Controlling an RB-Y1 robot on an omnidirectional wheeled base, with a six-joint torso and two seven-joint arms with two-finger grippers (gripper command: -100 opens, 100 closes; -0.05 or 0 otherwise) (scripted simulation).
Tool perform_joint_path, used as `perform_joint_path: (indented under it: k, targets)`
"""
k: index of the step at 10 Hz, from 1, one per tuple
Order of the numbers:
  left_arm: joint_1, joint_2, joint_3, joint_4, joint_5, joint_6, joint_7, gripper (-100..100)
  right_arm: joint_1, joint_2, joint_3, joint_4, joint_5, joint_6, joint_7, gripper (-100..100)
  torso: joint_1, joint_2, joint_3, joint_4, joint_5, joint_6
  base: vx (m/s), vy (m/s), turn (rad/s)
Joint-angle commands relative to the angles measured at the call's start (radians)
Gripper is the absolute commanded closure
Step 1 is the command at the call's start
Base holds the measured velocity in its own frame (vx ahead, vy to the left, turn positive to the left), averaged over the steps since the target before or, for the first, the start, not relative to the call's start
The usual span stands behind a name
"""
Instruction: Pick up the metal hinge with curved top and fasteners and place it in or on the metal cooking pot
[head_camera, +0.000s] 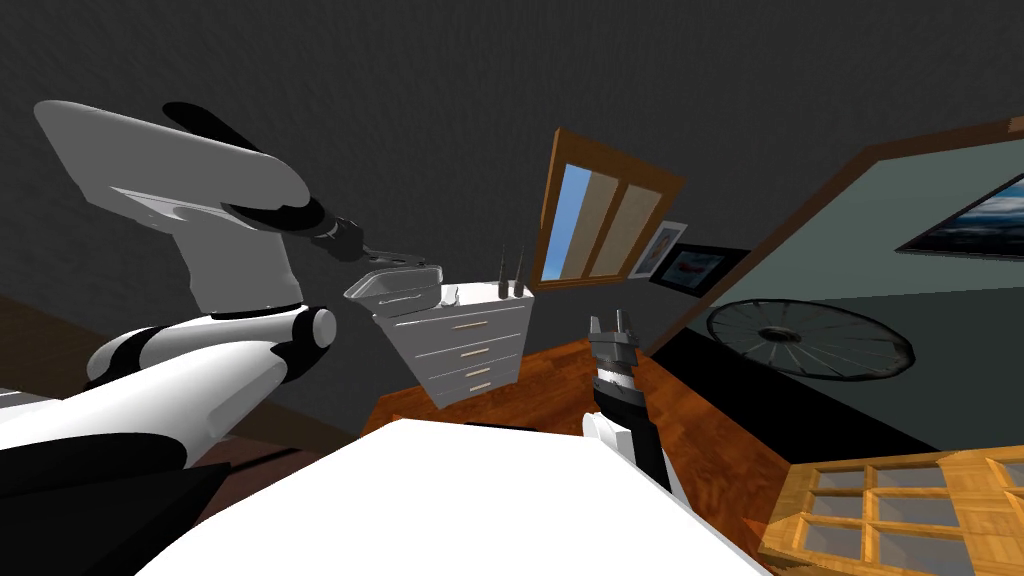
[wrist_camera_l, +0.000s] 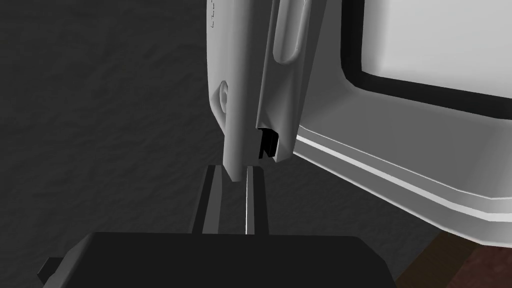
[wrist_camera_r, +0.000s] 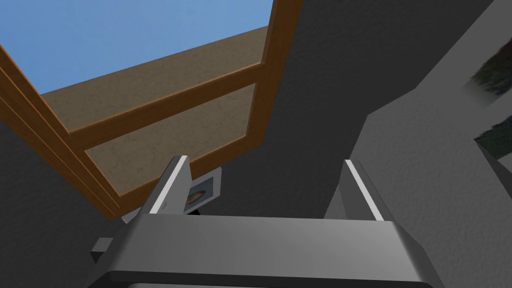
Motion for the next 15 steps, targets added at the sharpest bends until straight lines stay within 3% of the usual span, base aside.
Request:
perform_joint_path:
  k: [1,2,3,7,8,9,15]
  targets:
    - [0.001,0.002,0.004,0.001,0.003,0.03,-0.001,100,0.0,0.0,0.0,0.0,0.0,0.0,0.0,0,0.0,0.0,0.0,0.0,0.0,0.0,-0.016,0.015,-0.005]
    - [0.001,0.002,0.003,0.003,0.002,0.015,-0.002,100,0.0,0.0,0.0,0.0,0.0,0.0,0.0,0,-0.001,-0.001,0.0,0.0,0.0,0.0,-0.007,0.007,0.002]
    - [0.002,0.002,0.003,0.003,0.002,0.019,-0.003,-100,0.0,0.0,0.0,0.0,0.0,0.0,0.0,0,-0.003,-0.002,-0.001,0.0,-0.001,0.001,0.0,0.0,0.0]
    - [0.002,0.003,0.003,0.003,0.002,0.019,-0.003,-100,0.0,0.0,0.0,0.0,0.0,0.0,0.0,0,-0.004,-0.003,-0.002,0.0,-0.002,0.001,0.0,0.0,0.0]
    - [0.002,0.003,0.003,0.003,0.002,0.019,-0.003,0,0.0,0.0,0.0,0.0,0.0,0.0,0.0,0,-0.004,-0.003,-0.002,0.0,-0.002,0.001,0.0,0.0,0.0]
    - [-0.014,0.035,-0.003,0.024,0.024,0.029,-0.002,-100,0.0,0.0,0.0,0.0,0.0,0.0,0.0,0,-0.004,-0.003,-0.002,0.0,-0.002,0.001,0.02,-0.005,-0.027]
    - [-0.071,0.15,-0.025,0.098,0.102,0.063,0.0,-100,0.0,0.0,0.0,0.0,0.0,0.0,0.0,0,-0.004,-0.006,-0.003,-0.001,-0.002,0.001,0.043,-0.007,-0.02]
